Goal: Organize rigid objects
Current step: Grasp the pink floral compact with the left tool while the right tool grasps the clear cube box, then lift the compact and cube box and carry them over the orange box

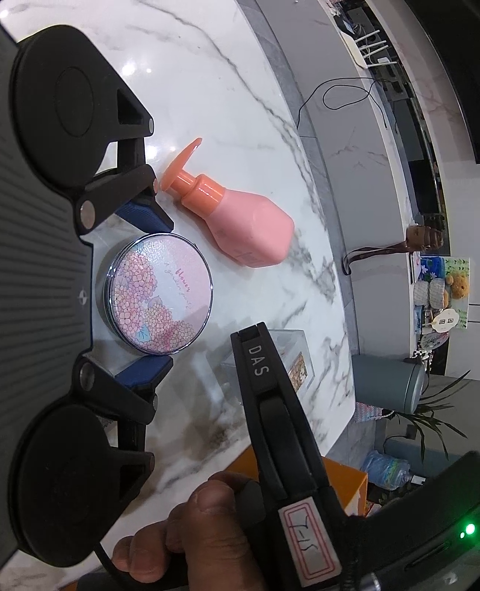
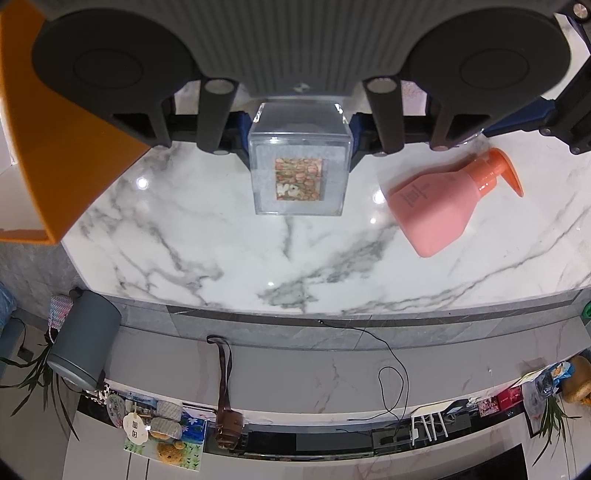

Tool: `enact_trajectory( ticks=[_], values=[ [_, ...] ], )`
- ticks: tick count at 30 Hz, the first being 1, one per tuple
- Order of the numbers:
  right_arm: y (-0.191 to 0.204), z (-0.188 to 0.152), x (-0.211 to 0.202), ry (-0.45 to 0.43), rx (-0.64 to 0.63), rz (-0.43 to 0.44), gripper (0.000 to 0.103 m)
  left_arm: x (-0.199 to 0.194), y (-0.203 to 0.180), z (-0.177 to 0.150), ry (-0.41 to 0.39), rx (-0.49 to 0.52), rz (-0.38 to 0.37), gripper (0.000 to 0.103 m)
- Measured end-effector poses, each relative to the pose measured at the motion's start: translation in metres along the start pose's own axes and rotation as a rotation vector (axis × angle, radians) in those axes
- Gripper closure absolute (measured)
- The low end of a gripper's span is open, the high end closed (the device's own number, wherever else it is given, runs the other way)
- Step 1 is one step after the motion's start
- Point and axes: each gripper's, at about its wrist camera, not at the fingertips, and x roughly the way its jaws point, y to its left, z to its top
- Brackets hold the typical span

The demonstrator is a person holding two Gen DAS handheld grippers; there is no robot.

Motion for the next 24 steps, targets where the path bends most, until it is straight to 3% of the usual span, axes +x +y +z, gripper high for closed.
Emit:
enact_trajectory(
  ticks=[24],
  values=[
    [-0.025, 0.012, -0.065, -0.122, 0.040, 0.013, 0.056, -0.031, 0.001, 0.029, -0.078, -0.035, -0.008, 0.020]
  ],
)
